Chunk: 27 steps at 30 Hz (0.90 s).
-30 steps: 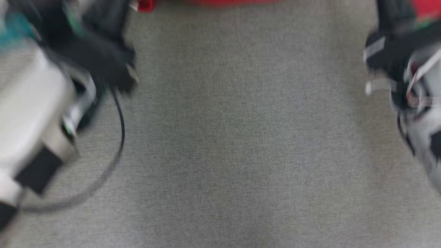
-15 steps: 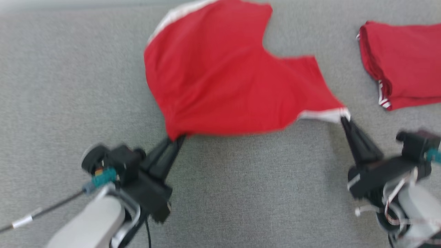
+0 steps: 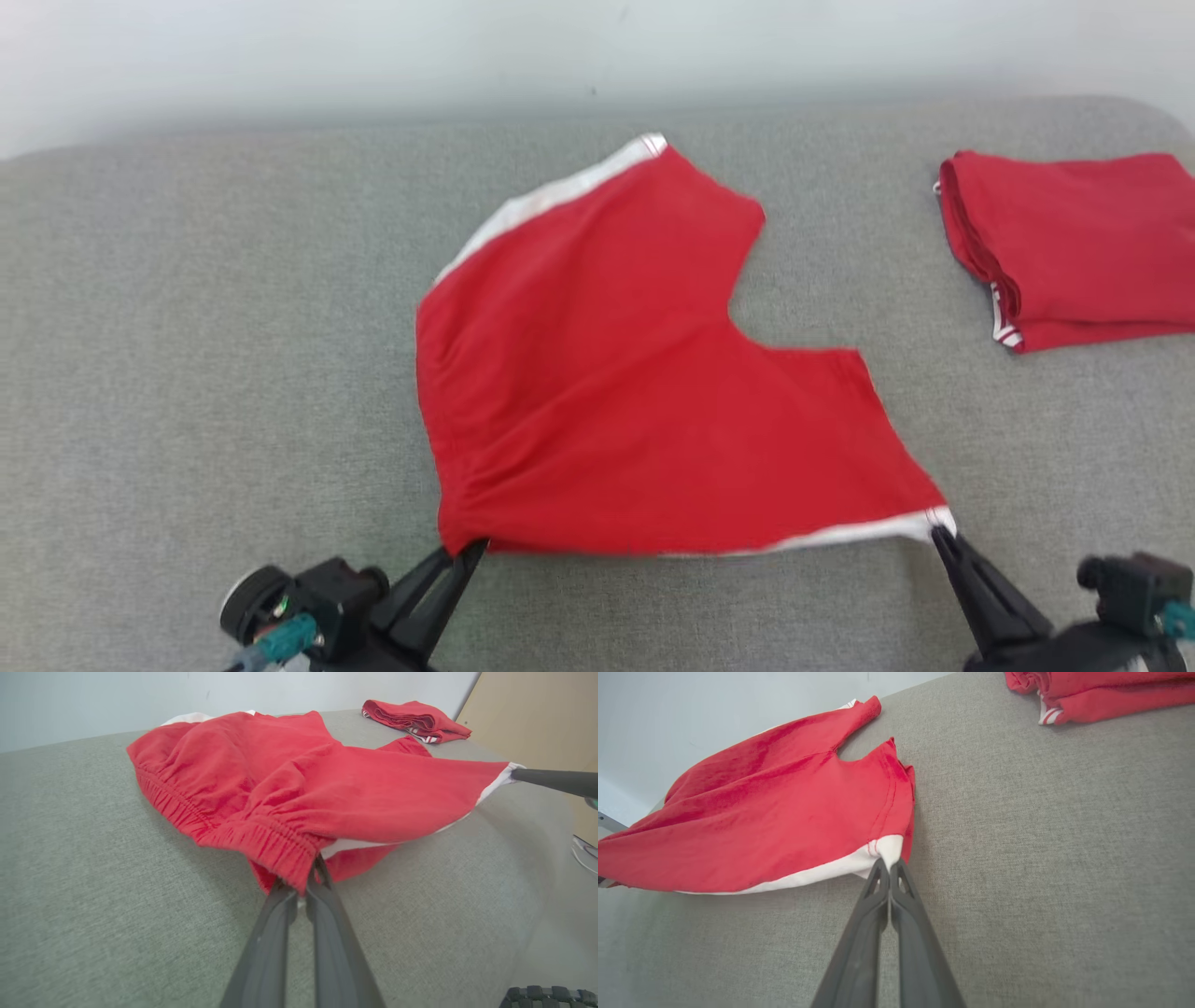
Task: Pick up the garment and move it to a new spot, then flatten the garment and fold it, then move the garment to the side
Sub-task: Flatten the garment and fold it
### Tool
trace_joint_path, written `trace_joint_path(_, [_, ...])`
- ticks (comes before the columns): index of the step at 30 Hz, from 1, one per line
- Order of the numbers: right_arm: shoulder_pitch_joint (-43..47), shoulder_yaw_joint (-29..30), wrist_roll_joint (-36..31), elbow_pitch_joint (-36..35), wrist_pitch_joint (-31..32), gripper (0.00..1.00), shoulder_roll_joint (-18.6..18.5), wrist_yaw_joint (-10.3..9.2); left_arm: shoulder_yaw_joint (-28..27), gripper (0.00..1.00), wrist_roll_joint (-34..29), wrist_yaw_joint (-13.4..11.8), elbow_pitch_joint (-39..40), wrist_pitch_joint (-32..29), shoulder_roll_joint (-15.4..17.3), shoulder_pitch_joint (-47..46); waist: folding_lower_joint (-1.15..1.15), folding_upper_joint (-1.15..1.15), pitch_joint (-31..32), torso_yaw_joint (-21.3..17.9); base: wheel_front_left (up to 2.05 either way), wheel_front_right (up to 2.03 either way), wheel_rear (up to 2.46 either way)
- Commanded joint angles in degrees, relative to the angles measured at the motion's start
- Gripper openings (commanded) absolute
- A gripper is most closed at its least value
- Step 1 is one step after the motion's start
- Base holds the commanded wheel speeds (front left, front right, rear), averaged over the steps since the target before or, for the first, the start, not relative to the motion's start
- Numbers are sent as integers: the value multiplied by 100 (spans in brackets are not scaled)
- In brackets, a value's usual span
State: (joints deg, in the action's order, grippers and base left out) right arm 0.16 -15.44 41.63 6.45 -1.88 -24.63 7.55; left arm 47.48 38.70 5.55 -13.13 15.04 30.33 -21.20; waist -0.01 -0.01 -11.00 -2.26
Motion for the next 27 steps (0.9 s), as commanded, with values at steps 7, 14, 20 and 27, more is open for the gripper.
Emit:
trace_joint_path(7, [873, 646, -207, -628, 392, 0, 255, -16, -200, 0, -161, 52, 84, 18, 109, 442, 1, 1, 235, 61, 0, 0, 0])
trace_joint_path(14, [1411, 1104, -320, -1070, 730, 0, 623, -16, -311, 0, -251, 83, 166, 18, 14, 705, 1, 1, 232, 142, 0, 0, 0])
trace_joint_path(20, [1152, 1495, -300, -1170, 745, 0, 712, -16, -308, 0, -404, 144, 254, 18, -209, 638, 1, 1, 179, 288, 0, 0, 0])
trace_joint_path(27, [-54, 1663, -262, -895, 962, 0, 461, -16, -387, 0, -569, 181, 376, 18, -477, 319, 1, 1, 21, 532, 0, 0, 0])
